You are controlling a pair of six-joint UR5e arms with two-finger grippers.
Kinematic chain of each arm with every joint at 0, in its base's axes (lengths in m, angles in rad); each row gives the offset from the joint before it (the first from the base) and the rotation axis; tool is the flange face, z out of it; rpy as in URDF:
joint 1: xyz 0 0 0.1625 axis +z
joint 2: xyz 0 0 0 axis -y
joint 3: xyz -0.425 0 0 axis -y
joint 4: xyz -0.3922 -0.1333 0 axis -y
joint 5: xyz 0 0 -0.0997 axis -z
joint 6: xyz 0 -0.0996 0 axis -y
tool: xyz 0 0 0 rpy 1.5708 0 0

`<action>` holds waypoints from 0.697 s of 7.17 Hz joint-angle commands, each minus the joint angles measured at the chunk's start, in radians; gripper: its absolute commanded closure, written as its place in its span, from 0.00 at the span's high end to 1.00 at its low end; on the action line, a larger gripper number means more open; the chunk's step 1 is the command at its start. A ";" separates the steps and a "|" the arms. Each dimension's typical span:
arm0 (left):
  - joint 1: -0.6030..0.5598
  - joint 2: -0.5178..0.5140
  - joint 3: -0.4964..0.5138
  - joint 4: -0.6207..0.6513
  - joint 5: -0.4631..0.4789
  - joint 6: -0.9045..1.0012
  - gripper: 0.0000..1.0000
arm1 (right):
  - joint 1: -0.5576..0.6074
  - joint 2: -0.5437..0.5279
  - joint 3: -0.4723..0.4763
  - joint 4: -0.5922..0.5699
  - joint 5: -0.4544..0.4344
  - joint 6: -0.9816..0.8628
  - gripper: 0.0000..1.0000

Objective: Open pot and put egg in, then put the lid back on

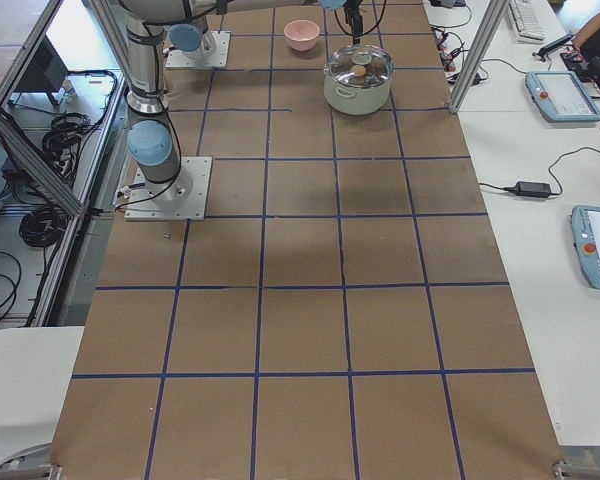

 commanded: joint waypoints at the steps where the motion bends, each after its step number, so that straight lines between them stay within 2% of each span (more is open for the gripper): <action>1: -0.002 -0.001 -0.002 0.000 -0.002 -0.007 1.00 | -0.143 -0.181 0.195 0.086 -0.008 -0.095 1.00; 3: -0.003 -0.009 0.005 0.000 0.002 -0.003 1.00 | -0.165 -0.211 0.212 0.109 -0.080 -0.089 1.00; 5: -0.003 -0.009 0.003 0.000 0.000 -0.004 1.00 | -0.166 -0.208 0.203 0.112 -0.075 -0.066 1.00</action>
